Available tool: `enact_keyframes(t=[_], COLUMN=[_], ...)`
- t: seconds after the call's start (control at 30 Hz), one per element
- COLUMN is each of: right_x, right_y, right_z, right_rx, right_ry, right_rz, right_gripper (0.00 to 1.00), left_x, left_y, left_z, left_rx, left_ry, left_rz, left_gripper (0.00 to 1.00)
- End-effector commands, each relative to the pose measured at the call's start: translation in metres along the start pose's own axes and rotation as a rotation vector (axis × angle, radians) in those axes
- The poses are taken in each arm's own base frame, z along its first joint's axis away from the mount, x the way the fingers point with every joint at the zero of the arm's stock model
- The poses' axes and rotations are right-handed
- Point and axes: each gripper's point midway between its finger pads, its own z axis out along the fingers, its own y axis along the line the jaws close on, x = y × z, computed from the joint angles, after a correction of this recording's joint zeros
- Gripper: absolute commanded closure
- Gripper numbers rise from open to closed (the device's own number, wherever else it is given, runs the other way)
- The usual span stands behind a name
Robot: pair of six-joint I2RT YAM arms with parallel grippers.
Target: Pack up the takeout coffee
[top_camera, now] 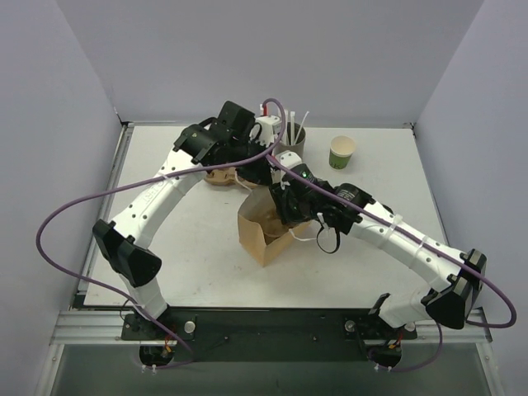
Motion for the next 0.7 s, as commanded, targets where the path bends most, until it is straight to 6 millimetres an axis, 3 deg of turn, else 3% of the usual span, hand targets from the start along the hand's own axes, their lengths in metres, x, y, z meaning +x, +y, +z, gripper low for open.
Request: enact_keyframes(t=[0.0, 0.1, 0.13, 0.33, 0.37, 0.53, 0.67], right_x=[-0.002, -0.013, -0.018, -0.079, -0.083, -0.095, -0.093], right_y=[-0.003, -0.001, 0.001, 0.015, 0.015, 0.013, -0.004], right_z=[-0.009, -0.021, -0.026, -0.071, -0.075, -0.096, -0.113], right_rx=[0.008, -0.016, -0.033, -0.129, -0.133, -0.150, -0.098], right_ry=[-0.041, -0.081, -0.096, -0.251, -0.262, -0.318, -0.364], right_rz=[0.021, 0.040, 0.049, 0.155, 0.163, 0.236, 0.308], right_gripper=[0.62, 0.62, 0.62, 0.60, 0.60, 0.59, 0.58], left_x=[-0.021, -0.028, -0.022, -0.042, -0.040, -0.040, -0.044], left_y=[0.002, -0.003, -0.001, -0.006, -0.006, -0.005, -0.002], left_z=[-0.011, -0.018, -0.013, -0.035, -0.031, -0.048, -0.063], left_rx=[-0.091, -0.131, -0.193, -0.291, -0.311, -0.387, -0.459], left_ry=[-0.112, -0.185, -0.192, -0.384, -0.406, -0.515, -0.567], left_rz=[-0.045, -0.049, -0.028, 0.014, 0.016, -0.016, 0.009], left_gripper=[1.00, 1.00, 1.00, 1.00, 1.00, 1.00, 1.00])
